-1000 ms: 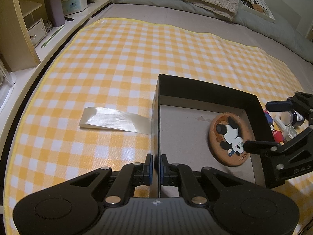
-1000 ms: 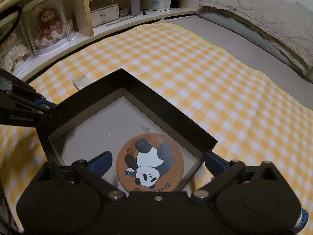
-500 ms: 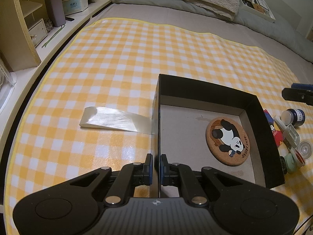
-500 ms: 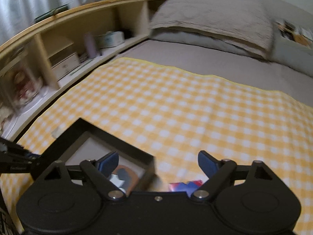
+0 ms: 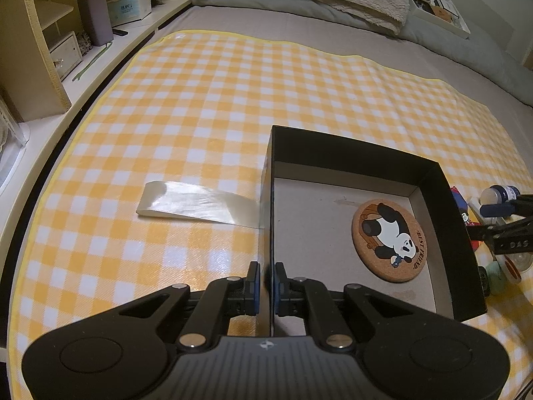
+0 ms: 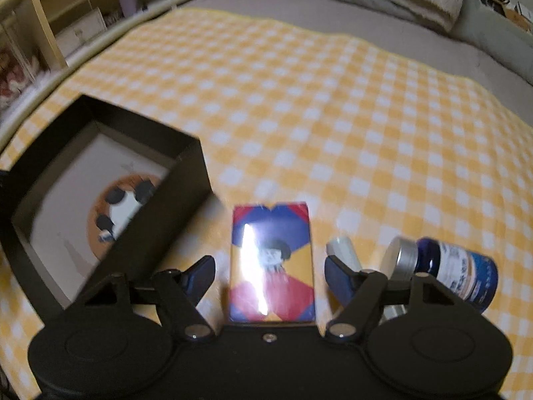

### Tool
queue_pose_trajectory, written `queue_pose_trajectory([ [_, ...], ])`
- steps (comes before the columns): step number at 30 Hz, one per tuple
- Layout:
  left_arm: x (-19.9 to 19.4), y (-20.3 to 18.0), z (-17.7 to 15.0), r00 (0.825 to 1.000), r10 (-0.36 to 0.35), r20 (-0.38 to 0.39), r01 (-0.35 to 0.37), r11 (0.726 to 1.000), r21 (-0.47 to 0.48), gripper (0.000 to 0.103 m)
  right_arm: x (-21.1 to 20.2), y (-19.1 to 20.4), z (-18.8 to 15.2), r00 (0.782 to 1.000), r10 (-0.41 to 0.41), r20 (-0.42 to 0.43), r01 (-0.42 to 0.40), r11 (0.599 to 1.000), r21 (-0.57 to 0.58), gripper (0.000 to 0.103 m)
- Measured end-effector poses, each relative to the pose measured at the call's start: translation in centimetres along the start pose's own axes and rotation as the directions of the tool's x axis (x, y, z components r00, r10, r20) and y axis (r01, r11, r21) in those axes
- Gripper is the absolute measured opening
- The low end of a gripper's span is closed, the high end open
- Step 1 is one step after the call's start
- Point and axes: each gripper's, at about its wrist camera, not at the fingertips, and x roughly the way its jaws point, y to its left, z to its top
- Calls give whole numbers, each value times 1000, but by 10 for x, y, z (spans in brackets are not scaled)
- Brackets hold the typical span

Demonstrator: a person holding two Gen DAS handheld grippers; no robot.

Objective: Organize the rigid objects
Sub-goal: 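Grasp the red-blue card pack with the right gripper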

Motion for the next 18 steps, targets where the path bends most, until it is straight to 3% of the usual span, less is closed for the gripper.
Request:
queue_pose_trajectory([
  [6, 1, 0, -1, 1000, 6, -7, -6, 1000, 2, 9, 14, 5, 0, 999, -24, -29, 23, 1000, -18, 62],
  [18, 2, -1, 1, 1000, 7, -9, -7, 1000, 1, 9, 24, 18, 5, 997, -72, -21, 71, 996, -48, 60],
])
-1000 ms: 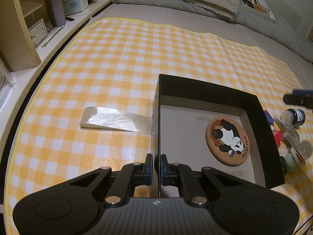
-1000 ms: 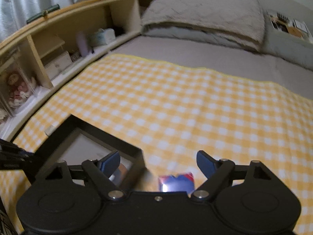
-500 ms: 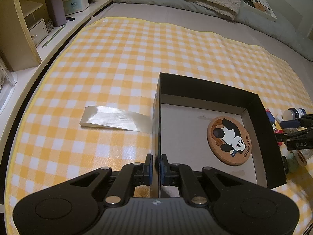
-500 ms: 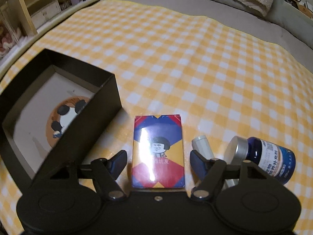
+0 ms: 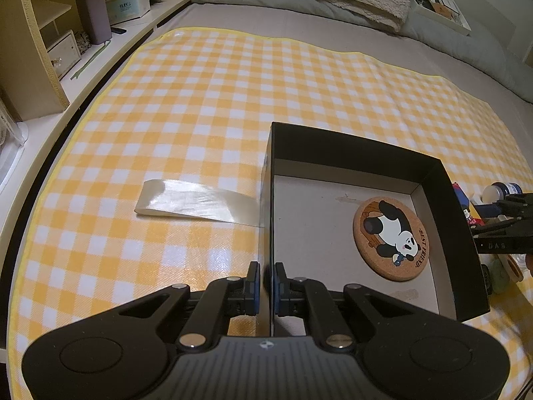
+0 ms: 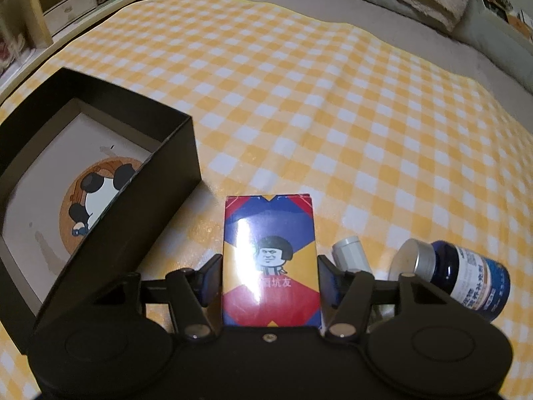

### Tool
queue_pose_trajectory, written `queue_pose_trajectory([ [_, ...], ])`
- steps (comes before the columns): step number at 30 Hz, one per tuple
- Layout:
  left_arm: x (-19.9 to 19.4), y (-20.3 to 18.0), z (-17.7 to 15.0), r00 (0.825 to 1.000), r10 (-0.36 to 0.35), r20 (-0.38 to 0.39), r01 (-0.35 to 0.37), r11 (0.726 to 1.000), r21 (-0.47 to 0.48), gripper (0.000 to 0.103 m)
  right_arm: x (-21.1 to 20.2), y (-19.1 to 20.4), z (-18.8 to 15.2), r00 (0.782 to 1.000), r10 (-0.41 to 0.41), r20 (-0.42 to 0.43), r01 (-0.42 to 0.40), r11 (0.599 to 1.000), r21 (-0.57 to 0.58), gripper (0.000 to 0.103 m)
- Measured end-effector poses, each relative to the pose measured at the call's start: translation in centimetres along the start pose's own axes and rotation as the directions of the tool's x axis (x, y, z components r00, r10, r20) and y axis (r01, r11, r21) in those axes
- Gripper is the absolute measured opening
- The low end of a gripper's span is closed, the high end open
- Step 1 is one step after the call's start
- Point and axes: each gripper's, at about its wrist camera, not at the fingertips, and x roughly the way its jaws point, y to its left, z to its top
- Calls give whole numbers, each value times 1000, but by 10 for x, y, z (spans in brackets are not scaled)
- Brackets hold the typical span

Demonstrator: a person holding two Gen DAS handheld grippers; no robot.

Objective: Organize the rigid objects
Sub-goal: 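Grasp the red-blue card pack with the right gripper, then place the card pack with the right gripper onto the coaster in the box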

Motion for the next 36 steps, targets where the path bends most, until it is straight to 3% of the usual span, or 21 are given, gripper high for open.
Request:
queue_pose_trajectory([
  [7, 1, 1, 0, 1000, 0, 0, 0, 1000, 0, 9, -11, 6, 7, 998, -28, 53, 30, 999, -38, 60],
  [13, 1, 1, 0, 1000, 2, 0, -2, 1000, 2, 9, -45, -2, 31, 982, -49, 184, 34, 996, 81, 60],
  [17, 1, 1, 0, 1000, 2, 0, -2, 1000, 2, 9, -70, 1, 41, 969, -17, 248, -24, 986, 163, 60],
  [20, 1, 0, 1, 1000, 1, 0, -1, 1000, 2, 9, -84, 13, 46, 961, 57, 272, -109, 977, 182, 60],
  [23, 1, 1, 0, 1000, 2, -1, -2, 1000, 2, 9, -81, 31, 48, 958, 130, 256, -182, 964, 194, 60],
  [27, 1, 0, 1, 1000, 2, -1, -2, 1000, 2, 9, -72, 59, 46, 965, 183, 187, -220, 955, 201, 60],
  [36, 1, 0, 0, 1000, 2, -1, -2, 1000, 2, 10, -50, 95, 46, 979, 161, 125, -178, 975, 134, 60],
])
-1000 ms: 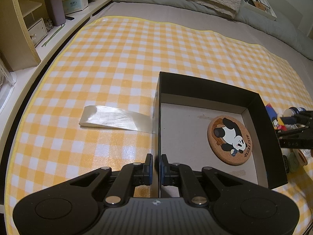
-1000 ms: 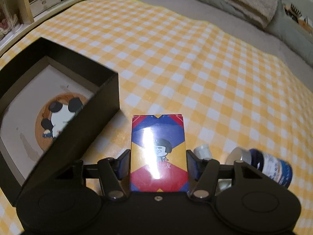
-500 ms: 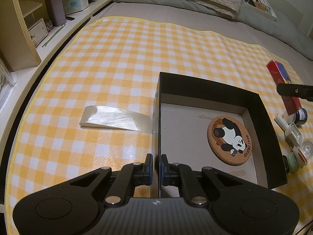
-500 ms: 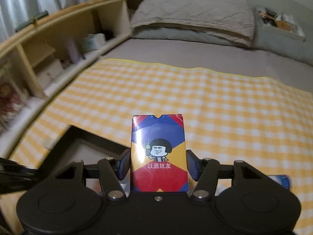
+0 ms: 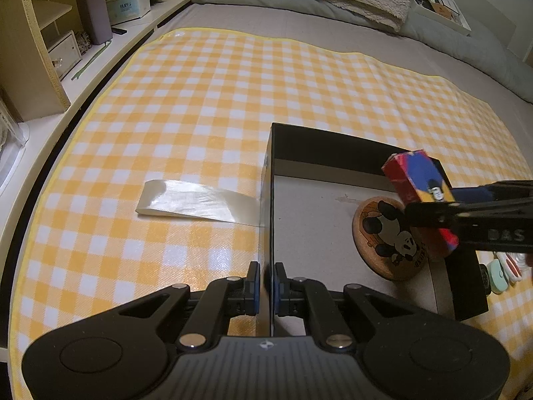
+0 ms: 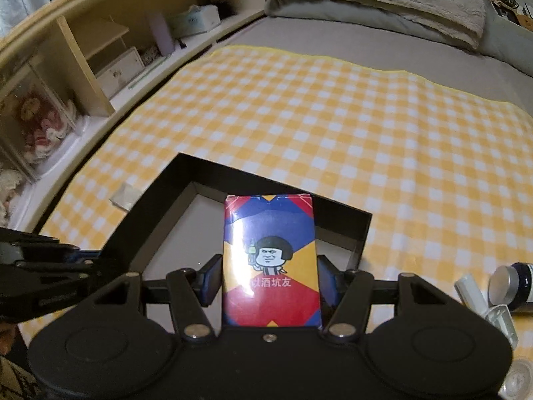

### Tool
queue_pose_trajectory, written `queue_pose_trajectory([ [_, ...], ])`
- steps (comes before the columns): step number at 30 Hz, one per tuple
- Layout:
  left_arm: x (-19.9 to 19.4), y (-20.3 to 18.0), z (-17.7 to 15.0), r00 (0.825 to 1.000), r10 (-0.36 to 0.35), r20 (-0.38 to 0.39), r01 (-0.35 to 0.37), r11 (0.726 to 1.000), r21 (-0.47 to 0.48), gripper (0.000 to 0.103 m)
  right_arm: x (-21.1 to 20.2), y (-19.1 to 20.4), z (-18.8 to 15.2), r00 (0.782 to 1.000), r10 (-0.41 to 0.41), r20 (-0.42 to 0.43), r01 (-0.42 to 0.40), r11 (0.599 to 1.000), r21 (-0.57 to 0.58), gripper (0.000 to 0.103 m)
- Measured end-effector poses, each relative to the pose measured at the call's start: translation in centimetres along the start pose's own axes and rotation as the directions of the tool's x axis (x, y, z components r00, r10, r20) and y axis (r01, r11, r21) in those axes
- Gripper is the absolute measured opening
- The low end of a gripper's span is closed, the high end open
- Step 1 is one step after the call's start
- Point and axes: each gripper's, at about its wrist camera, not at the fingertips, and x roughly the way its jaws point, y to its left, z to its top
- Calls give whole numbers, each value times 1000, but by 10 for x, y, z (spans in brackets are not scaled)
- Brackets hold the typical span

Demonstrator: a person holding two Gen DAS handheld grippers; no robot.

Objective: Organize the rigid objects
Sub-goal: 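Place the card pack with the right gripper onto the coaster in the box, then grasp the blue supplement bottle with the right gripper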

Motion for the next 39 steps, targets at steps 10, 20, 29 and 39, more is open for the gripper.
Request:
queue_pose_trajectory([
  [10, 0, -1, 0, 1000, 1, 1, -1, 1000, 0, 11, 14, -4, 1, 994, -112, -8, 112, 992, 63, 68],
  [20, 2, -1, 1, 1000, 4, -5, -4, 1000, 0, 11, 5, -3, -1, 996, -90, -6, 90, 995, 41, 70],
  [29, 1, -1, 1, 1000, 11, -4, -11, 1000, 5, 11, -26, -6, -6, 996, -66, 66, 65, 998, 17, 90],
  [39, 0, 0, 0, 1000, 11, -5, -11, 1000, 6, 11, -46, -61, -3, 966, -202, 163, 208, 978, -21, 101],
])
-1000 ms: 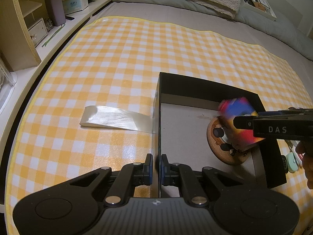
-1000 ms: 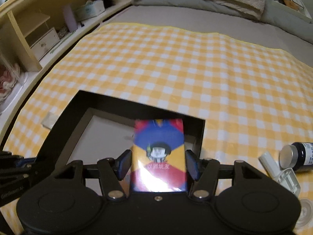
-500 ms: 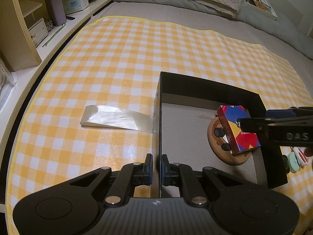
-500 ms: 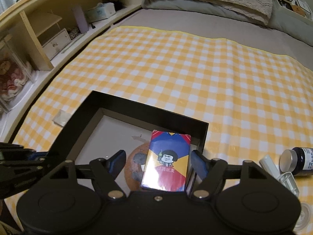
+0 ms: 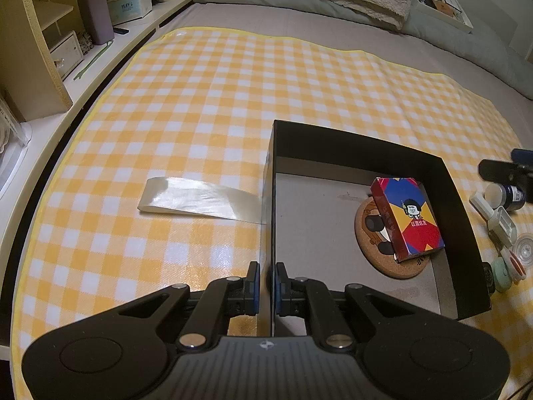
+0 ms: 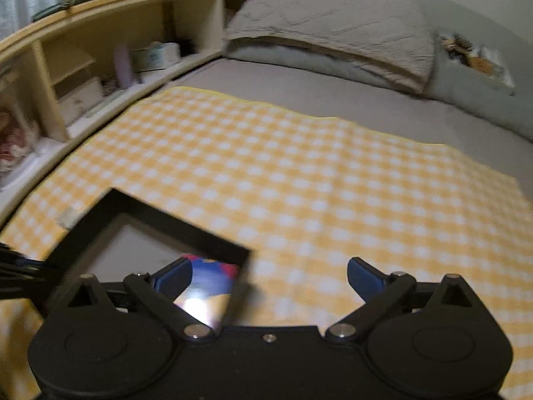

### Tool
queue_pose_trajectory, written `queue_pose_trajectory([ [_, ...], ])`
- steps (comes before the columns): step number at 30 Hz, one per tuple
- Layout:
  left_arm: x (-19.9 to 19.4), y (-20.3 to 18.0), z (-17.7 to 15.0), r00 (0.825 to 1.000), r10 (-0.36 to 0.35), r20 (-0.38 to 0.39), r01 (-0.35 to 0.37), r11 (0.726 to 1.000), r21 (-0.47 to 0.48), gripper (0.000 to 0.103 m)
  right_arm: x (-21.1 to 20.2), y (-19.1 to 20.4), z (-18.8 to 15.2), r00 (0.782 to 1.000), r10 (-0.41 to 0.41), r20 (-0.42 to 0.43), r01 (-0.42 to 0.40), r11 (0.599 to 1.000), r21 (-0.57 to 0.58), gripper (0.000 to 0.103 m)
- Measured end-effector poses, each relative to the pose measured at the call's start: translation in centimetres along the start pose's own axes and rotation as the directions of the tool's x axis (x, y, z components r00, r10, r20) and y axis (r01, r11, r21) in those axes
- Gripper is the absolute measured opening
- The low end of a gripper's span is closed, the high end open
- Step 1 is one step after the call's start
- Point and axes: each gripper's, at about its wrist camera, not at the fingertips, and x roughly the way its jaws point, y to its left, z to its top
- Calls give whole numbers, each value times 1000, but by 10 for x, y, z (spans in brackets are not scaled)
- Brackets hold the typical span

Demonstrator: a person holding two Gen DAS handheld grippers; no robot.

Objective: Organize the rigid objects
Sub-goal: 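Grasp the blue supplement bottle with the right gripper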

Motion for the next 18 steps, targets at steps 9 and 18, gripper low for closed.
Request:
queue_pose_trajectory([
  [9, 0, 2, -2, 1000, -2, -5, 2, 1000, -3, 10, 12, -67, -5, 991, -127, -34, 127, 992, 10, 101],
  [18, 1, 1, -2, 1000, -2, -6, 2, 1000, 0, 8, 46, -115, -25, 965, -186, -185, 187, 982, -13, 101],
])
